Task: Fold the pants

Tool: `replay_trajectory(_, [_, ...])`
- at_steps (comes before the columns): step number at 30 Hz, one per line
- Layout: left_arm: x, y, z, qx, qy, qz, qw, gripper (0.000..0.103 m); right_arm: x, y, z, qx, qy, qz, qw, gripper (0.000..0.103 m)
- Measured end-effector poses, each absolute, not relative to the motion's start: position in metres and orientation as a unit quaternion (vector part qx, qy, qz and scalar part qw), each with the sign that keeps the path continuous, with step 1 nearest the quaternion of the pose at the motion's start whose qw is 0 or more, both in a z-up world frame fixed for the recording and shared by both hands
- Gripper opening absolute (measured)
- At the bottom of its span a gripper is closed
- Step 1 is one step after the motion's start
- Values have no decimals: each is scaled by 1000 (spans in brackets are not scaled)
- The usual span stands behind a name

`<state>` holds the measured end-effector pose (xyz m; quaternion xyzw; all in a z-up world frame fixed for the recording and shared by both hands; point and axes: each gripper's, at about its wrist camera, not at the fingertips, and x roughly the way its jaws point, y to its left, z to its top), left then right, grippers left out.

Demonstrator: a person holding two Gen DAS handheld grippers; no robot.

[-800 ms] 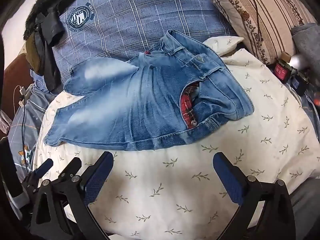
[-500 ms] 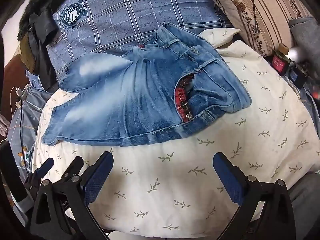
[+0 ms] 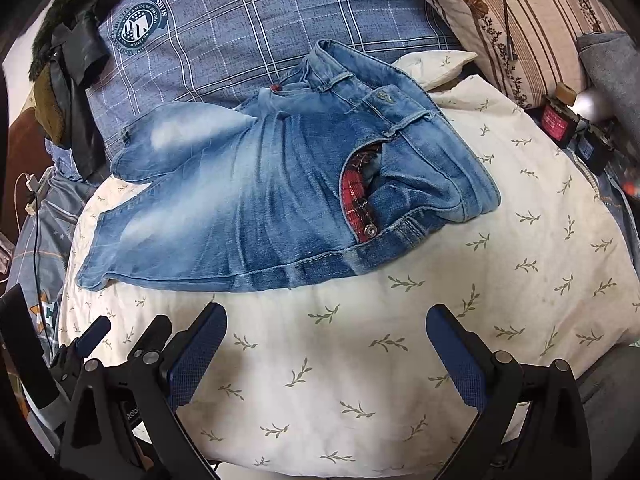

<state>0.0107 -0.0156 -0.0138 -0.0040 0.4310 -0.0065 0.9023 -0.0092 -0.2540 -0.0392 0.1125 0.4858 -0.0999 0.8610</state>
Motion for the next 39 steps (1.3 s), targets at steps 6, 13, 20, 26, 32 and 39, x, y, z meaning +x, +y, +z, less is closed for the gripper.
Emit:
replay_trajectory(6, [10,-18,-14,-12,431,-10,902,101,-8,-255,-40,113,481,-97,864,100])
replay_trajectory(13, [8,-6,-1,-53,440,-28,896,101,-12,-289,-25,144,448,-102,876,100])
replay_trajectory(20, [57,26,4,-159,540,-110,819,101,13,-372,11,193,442,-113,869,100])
replay_trajectory(26, [92,37,-28,-208,555,-104,799,100,35,-412,-43,236,492,-141,826,95])
replay_trajectory(32, [113,46,-33,-261,511,-105,812,100,50,-414,-67,289,505,-86,808,82])
replay_trajectory(39, [133,64,-37,-242,511,-10,825,13,48,-405,-57,254,494,-99,826,26])
